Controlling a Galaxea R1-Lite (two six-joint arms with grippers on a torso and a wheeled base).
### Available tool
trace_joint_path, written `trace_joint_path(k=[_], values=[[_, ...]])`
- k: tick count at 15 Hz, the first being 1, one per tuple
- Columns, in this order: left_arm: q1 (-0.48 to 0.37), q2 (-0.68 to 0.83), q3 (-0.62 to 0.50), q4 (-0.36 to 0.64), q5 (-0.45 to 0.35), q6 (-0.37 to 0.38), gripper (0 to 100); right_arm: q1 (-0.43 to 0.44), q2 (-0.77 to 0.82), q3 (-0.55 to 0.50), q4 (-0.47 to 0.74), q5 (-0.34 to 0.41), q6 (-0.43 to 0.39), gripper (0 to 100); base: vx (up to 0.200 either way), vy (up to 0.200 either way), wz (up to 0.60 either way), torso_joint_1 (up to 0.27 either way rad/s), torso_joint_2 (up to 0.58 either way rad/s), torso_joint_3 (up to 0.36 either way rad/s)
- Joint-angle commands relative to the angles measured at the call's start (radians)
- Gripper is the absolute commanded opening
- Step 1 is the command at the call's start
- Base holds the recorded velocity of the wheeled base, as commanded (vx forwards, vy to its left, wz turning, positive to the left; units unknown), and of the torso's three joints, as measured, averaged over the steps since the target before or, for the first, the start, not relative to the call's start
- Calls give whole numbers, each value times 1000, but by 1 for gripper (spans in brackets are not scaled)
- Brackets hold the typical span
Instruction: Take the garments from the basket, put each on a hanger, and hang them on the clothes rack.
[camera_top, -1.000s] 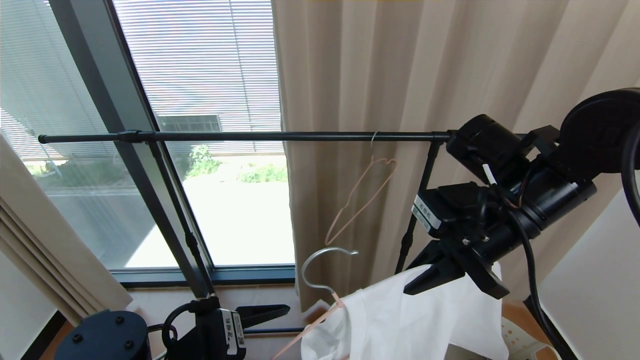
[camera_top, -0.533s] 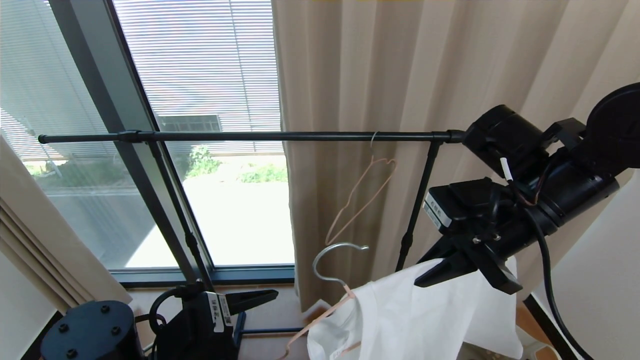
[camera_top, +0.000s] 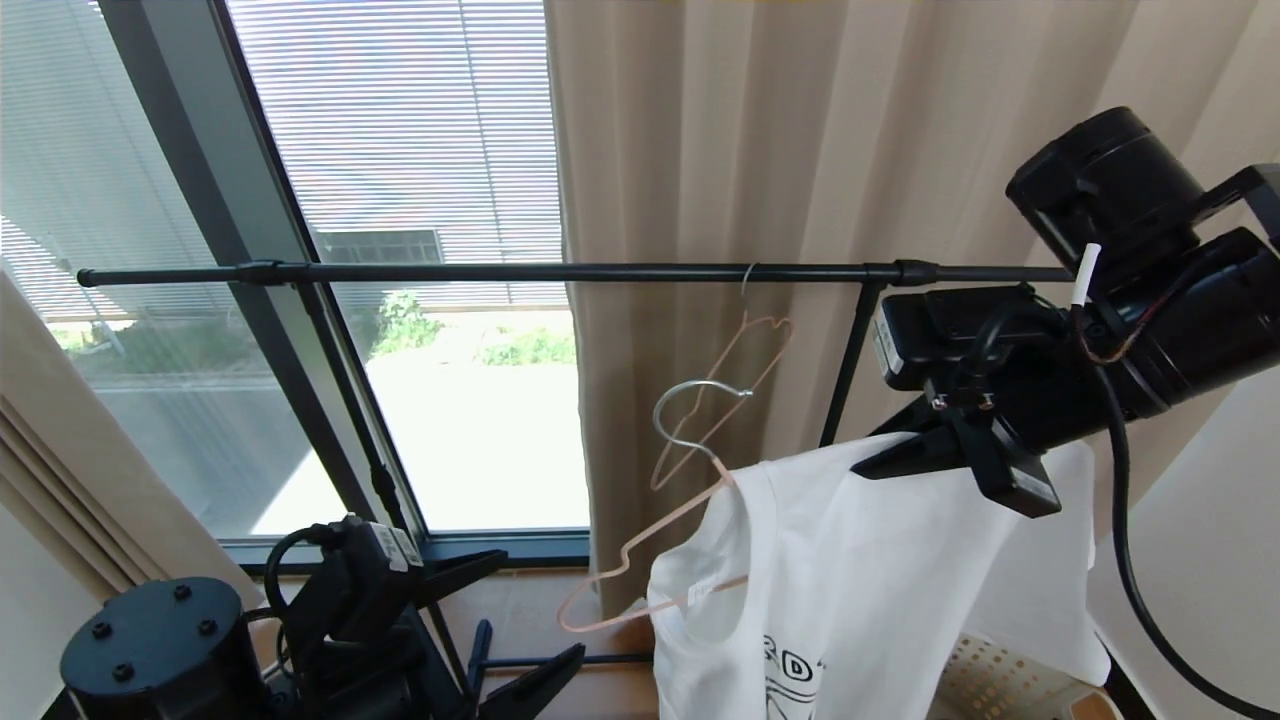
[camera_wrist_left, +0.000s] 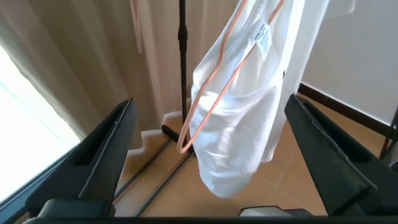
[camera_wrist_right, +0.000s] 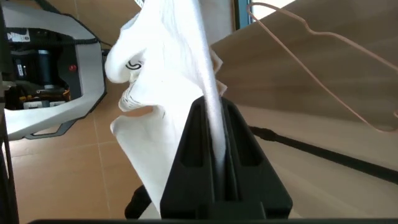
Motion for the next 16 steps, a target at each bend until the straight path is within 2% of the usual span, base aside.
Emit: trace_joint_path(k=[1, 3, 5, 8, 9, 11, 15, 16], values=[[0, 110, 0, -1, 57, -24, 100, 2, -47, 7, -5, -9, 10, 0, 0, 0, 0, 0, 0, 0], [-10, 164, -2, -1, 66, -106, 100, 5, -62, 7, -6, -11, 33, 0, 0, 0, 0, 0, 0, 0], [-39, 207, -25, -1, 115, -170, 100, 22, -71, 12, -51, -35, 66, 0, 0, 0, 0, 0, 0, 0], [-58, 239, -72, -1, 155, -247, 100, 51, -65, 16, -132, -115, 165, 0, 0, 0, 0, 0, 0, 0], [-59, 247, -97, -1, 161, -285, 100, 75, -67, 19, -158, -167, 235, 0, 0, 0, 0, 0, 0, 0], [-59, 242, -110, -1, 161, -336, 100, 117, -73, 24, -181, -254, 284, 0, 0, 0, 0, 0, 0, 0], [-73, 242, -149, -1, 196, -379, 100, 187, -85, 58, -195, -346, 367, 0, 0, 0, 0, 0, 0, 0], [-78, 244, -153, -1, 213, -386, 100, 201, -90, 79, -232, -382, 382, 0, 0, 0, 0, 0, 0, 0]])
